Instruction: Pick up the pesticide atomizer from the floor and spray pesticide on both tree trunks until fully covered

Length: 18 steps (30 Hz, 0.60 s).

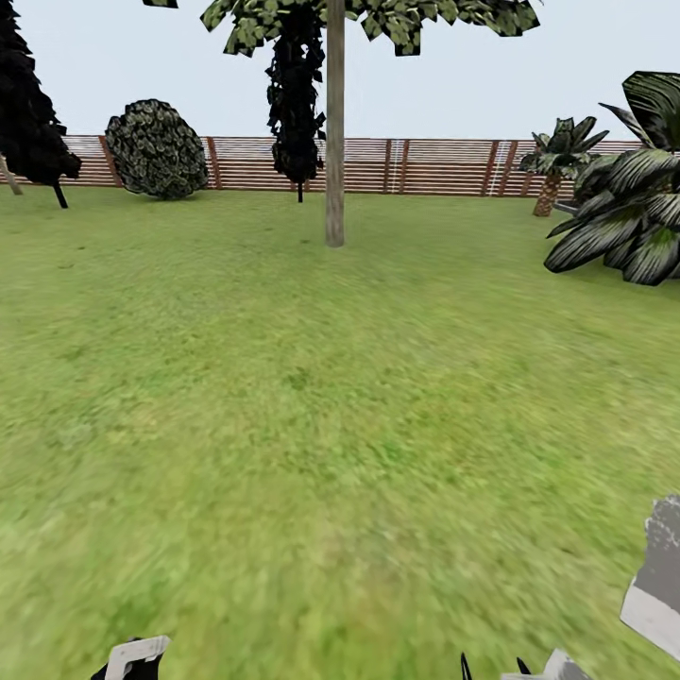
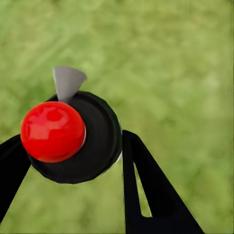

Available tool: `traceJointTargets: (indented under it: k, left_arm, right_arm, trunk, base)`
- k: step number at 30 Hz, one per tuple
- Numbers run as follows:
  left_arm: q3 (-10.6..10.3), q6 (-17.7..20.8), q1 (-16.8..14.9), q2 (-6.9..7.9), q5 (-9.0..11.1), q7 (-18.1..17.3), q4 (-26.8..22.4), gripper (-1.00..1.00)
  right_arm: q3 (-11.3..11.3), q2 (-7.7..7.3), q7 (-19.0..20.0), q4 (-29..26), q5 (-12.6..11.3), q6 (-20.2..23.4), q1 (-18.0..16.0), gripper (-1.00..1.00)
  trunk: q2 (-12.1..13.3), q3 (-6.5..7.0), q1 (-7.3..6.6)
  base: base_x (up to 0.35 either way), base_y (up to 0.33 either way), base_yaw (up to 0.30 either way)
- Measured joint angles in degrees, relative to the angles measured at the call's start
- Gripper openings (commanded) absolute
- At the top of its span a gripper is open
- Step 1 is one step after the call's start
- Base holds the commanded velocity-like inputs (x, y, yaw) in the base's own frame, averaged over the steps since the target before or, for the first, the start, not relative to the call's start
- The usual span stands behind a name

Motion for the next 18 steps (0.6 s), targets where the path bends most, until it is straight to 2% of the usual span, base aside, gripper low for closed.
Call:
traceJointTargets:
  k: [18]
  left_arm:
    - [0.00,0.00,0.00,0.00,0.02,0.00,0.00,-1.00]
  right_arm:
    - [0.02,0.00,0.00,0.00,0.00,0.00,0.00,1.00]
  trunk:
    - [0.00,0.00,0.00]
  base:
    - [0.340,0.000,0.000]
